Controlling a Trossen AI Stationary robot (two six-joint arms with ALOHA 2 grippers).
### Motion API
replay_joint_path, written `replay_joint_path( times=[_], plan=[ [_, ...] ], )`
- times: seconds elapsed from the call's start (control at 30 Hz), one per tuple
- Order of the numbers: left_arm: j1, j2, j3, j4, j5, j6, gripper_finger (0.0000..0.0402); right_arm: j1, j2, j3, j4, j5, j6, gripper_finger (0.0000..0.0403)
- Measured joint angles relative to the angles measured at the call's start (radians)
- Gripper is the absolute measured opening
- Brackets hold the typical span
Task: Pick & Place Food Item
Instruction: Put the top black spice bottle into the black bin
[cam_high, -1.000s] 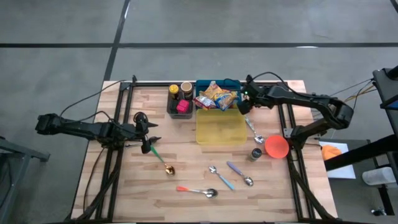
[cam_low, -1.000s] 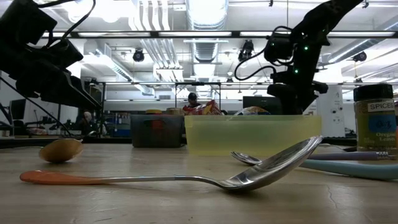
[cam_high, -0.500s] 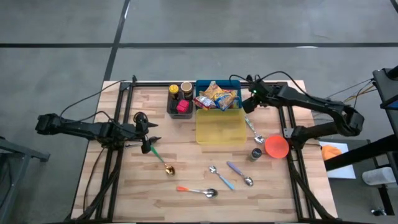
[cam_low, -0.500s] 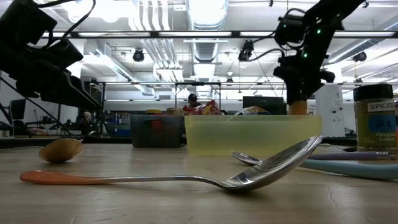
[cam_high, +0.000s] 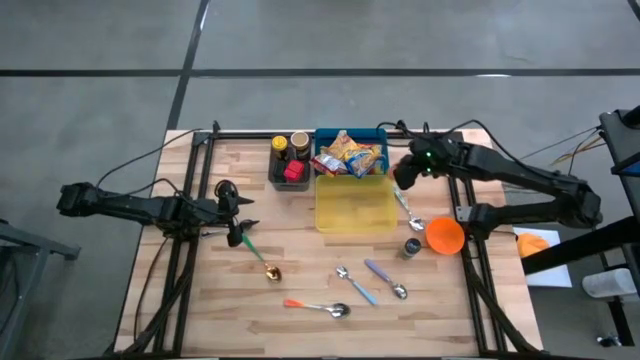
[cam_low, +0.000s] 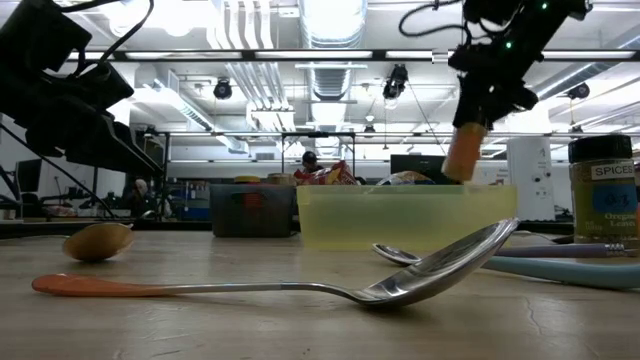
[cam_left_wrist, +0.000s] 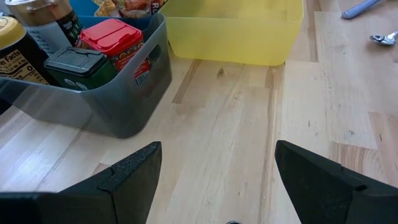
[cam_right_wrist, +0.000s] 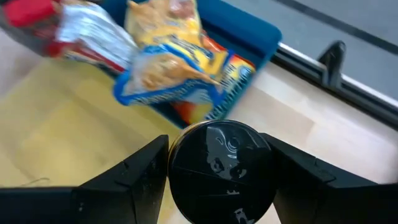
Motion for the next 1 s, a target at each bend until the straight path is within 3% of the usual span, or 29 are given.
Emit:
replay_joint_path(
  times=[0.4,0.57,1.0],
  plan=[
    [0.0,0.0,0.0,0.0,0.0,0.0,0.0317,0.087,0.122,0.125,0.146,-0.007,-0.081,0.0229],
    [0.0,0.0,0.0,0.0,0.0,0.0,0.0317,0.09,0.246,0.203,0.225,-0.077,-0.143,0.0229],
    [0.0,0.0,0.0,-0.001,0.0,0.0,0.0317,0.135,0.604,0.534,0.234,-0.1,-0.249,0.0229]
  ],
)
